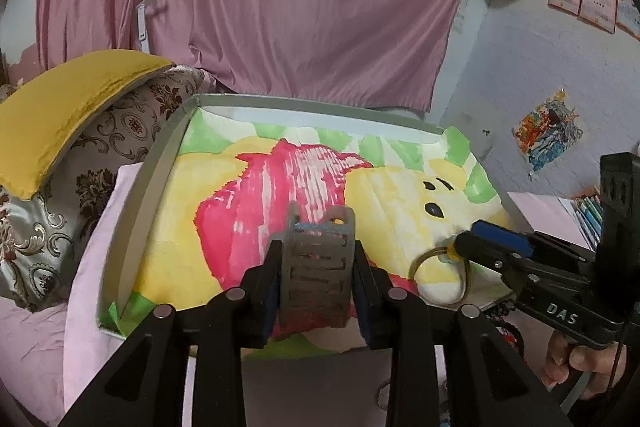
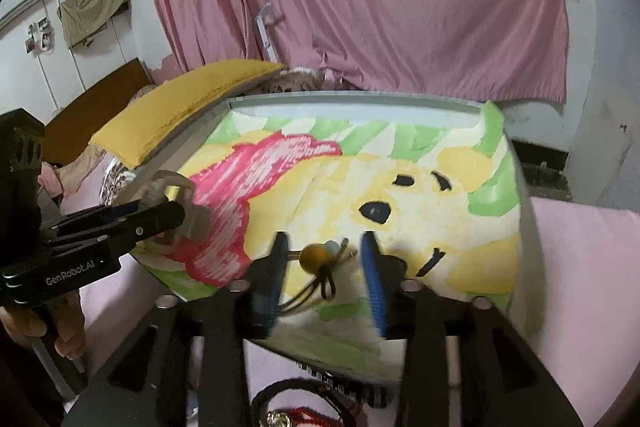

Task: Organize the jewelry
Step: 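Carry both held items over the Pooh tray and open both tools, then grasp the blue smartwatch with the left tool while the right tool grasps the red tassel cord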

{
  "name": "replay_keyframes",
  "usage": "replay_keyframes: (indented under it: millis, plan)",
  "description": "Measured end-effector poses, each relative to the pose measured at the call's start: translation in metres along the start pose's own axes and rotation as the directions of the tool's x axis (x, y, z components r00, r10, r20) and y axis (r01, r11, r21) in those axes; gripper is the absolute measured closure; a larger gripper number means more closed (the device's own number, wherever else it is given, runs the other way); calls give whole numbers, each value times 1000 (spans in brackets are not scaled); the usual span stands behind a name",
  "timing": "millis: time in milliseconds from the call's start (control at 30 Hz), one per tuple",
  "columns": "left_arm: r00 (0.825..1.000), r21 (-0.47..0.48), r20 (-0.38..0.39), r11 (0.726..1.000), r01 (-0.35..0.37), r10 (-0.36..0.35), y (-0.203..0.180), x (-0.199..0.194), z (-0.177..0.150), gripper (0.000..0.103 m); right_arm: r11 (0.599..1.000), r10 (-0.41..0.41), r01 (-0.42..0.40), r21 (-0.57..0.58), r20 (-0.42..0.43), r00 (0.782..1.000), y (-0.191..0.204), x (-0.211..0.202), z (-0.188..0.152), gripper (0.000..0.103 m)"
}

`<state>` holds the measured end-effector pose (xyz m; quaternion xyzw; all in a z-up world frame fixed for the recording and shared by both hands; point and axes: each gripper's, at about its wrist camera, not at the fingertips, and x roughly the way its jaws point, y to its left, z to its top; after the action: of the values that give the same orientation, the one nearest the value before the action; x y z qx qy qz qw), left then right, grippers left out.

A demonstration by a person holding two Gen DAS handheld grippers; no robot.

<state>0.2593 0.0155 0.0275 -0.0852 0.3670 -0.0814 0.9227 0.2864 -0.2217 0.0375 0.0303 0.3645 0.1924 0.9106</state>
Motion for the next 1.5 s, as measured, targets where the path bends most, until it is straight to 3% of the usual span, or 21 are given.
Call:
replay_keyframes:
  millis: [67, 133, 233, 300, 367, 467, 567, 767, 1100, 1333, 1433, 1500]
  plan:
    - [1000, -7, 26, 1000, 3, -3, 1, -6, -2, 49, 1000, -14, 14, -14, 39, 999, 3, -11, -1, 59]
    - [998, -22, 63, 1000, 12, -10, 2, -15, -5, 41, 1000, -16, 18, -19, 87, 996, 5, -24, -3, 58]
    - [994, -19, 105, 1000, 14, -12, 0, -31, -10, 41, 999, -28, 34, -33, 168, 985, 9, -46, -7, 39]
    - [990, -11, 140, 1000, 11, -10, -2, -43, -16, 32, 998, -34, 44, -43, 213, 976, 12, -60, -12, 24]
    - [982, 1, 186, 1000, 9, -9, -4, -56, -21, 15, 997, -36, 52, -56, 255, 966, 16, -74, -18, 6]
    - [965, 39, 261, 999, -4, -7, -9, -76, -32, 3, 992, -62, 93, -90, 305, 950, 22, -95, -30, 3]
    - [958, 74, 286, 997, 2, -23, -13, -89, -41, 2, 984, -80, 127, -125, 328, 941, 27, -111, -38, 3]
    - [965, 138, 259, 990, 11, -47, -21, -100, -57, 1, 971, -89, 152, -187, 309, 947, 30, -131, -55, 3]
    - [993, 166, 101, 985, 49, -66, -28, -91, -79, 1, 978, -51, 72, -196, 110, 993, 13, -126, -74, 3]
    - [994, 128, -34, 986, 108, -105, -26, -74, -86, 1, 994, 6, -8, -110, -26, 1000, -3, -105, -84, 3]
    - [988, 101, -75, 985, 144, -136, -23, -68, -87, 10, 995, 13, -19, -96, -69, 998, -6, -99, -86, 5]
    - [983, 83, -104, 984, 160, -151, -21, -64, -87, 19, 994, 22, -31, -103, -88, 996, -4, -95, -87, 16]
